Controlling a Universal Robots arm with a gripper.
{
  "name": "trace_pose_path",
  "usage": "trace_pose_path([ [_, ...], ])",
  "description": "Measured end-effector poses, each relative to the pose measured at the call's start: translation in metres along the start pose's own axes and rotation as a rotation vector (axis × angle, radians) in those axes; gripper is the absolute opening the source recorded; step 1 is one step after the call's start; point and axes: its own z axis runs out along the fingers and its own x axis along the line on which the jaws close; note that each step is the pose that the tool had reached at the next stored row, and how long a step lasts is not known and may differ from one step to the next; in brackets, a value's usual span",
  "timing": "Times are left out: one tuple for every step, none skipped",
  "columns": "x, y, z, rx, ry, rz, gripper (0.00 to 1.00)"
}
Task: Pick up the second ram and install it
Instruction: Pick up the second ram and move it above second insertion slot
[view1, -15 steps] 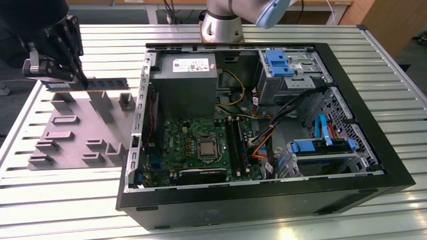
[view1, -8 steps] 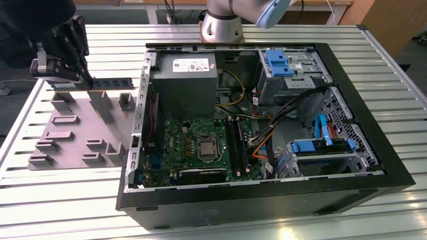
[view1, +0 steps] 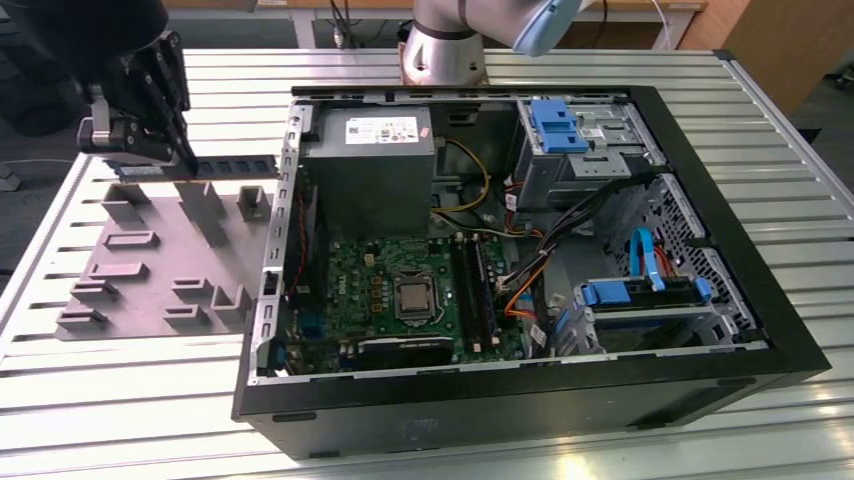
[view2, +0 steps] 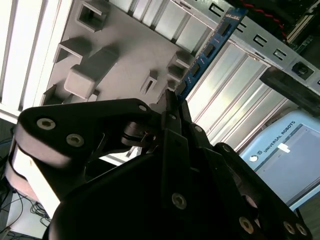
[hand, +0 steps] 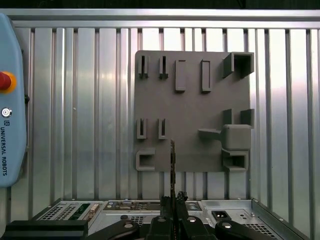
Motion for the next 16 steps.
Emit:
trace_pose_path([
  [0.0000,-0.0011,0.0000,0.0000,0.0000,0.000,0.14],
  [0.0000,-0.0022,0.0000,0.0000,0.0000,0.000,0.14],
  [-0.0001,-0.0034,-0.0001,-0.0001,0.0001,0.000,0.14],
  [-0.0001,-0.0045,-0.0001,0.0000,0.0001,0.000,0.14],
  [-0.0001,-0.0057,-0.0001,0.0000,0.0001,0.000,0.14],
  [-0.0001,-0.0069,-0.0001,0.0000,0.0000,0.000,0.14],
  [-0.0002,-0.0081,-0.0002,0.0000,0.0001,0.000,0.14],
  [-0.0002,-0.0092,-0.0002,0.0000,0.0001,0.000,0.14],
  [-0.0002,-0.0103,-0.0002,0.0000,0.0000,0.000,0.14],
  [-0.0002,-0.0115,-0.0002,-0.0001,0.0000,0.000,0.14],
  [-0.0002,-0.0126,-0.0002,0.0000,0.0000,0.000,0.14],
  [-0.0003,-0.0138,-0.0002,0.0000,0.0000,0.000,0.14],
  [-0.0003,-0.0151,-0.0002,0.0000,0.0000,0.000,0.14],
  [-0.0003,-0.0164,-0.0003,0.0000,0.0001,0.000,0.14],
  [-0.0003,-0.0176,-0.0003,0.0000,0.0000,0.000,0.14],
  [-0.0004,-0.0189,-0.0003,0.0000,0.0000,0.000,0.14],
])
